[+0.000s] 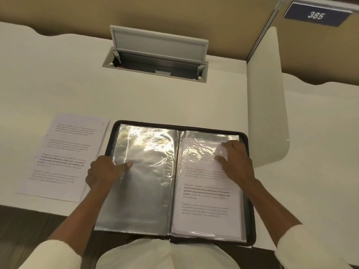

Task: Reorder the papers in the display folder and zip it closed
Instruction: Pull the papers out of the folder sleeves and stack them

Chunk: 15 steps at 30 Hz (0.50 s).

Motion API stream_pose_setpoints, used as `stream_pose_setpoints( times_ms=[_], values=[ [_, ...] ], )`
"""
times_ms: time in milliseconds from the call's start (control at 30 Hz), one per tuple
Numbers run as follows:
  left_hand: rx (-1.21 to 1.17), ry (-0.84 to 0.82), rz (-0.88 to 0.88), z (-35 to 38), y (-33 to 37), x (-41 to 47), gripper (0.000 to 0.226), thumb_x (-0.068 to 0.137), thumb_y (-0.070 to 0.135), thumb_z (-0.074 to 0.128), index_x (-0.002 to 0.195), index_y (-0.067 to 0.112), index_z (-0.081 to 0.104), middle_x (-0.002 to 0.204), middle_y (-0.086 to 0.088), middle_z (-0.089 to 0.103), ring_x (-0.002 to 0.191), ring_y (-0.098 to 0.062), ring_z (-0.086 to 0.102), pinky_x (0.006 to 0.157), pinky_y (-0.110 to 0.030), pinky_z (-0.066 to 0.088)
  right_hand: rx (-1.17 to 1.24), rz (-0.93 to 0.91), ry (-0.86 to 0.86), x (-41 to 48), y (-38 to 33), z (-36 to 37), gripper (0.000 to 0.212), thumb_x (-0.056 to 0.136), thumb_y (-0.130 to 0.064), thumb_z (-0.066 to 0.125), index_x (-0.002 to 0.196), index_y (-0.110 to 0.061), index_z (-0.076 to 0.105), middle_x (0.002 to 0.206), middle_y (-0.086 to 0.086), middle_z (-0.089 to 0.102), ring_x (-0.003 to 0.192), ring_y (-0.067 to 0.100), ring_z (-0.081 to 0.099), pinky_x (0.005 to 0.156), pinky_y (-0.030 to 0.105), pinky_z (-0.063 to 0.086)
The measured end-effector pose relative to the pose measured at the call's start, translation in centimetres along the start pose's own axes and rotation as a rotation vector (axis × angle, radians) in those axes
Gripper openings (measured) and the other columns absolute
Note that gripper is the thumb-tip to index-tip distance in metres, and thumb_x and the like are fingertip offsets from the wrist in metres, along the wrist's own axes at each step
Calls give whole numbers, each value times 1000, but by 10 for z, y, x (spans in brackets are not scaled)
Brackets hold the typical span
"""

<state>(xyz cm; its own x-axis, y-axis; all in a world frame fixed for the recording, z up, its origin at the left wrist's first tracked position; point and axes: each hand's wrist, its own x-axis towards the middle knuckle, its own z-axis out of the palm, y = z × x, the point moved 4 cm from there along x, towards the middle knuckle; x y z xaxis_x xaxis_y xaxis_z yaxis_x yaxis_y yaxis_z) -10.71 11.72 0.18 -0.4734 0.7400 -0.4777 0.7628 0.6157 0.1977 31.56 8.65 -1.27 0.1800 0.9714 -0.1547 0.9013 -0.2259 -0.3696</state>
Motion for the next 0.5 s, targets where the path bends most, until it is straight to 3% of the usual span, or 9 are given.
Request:
stream_pose_setpoints(
  times_ms=[67,167,267,400,500],
  values=[
    [-1,-4,-20,1,0,2,77,68,72,88,96,4,65,91,-13,67,87,-38,69,74,-43,56,-46,14,6,12,9,-2,55,92,-39,78,138,-13,60,145,6,51,138,26,39,103,46,50],
    [-14,-32,-47,0,0,9,73,64,69,93,86,5,63,83,-12,65,80,-36,66,72,-42,53,-144,57,-13,25,17,0,68,90,-49,77,139,-6,57,149,12,46,139,30,36,108,43,44],
    [-7,-50,-78,-1,2,12,74,61,69,95,89,6,66,85,-12,66,81,-35,66,75,-43,55,-264,55,-19,27,19,2,76,89,-55,74,141,-1,58,150,17,46,141,35,36,110,46,42],
    [67,11,-37,-3,8,5,79,66,70,90,104,6,65,89,-9,63,87,-36,67,73,-39,50,-254,-1,34,26,13,0,54,84,-43,85,122,-8,73,140,17,53,133,37,43,106,47,44],
    [223,143,58,-3,18,-8,89,72,67,88,124,2,56,108,-18,67,100,-40,70,73,-41,52,-76,11,31,25,2,-10,34,80,-31,90,104,-14,73,125,8,56,119,28,53,92,41,50]
  ],
)
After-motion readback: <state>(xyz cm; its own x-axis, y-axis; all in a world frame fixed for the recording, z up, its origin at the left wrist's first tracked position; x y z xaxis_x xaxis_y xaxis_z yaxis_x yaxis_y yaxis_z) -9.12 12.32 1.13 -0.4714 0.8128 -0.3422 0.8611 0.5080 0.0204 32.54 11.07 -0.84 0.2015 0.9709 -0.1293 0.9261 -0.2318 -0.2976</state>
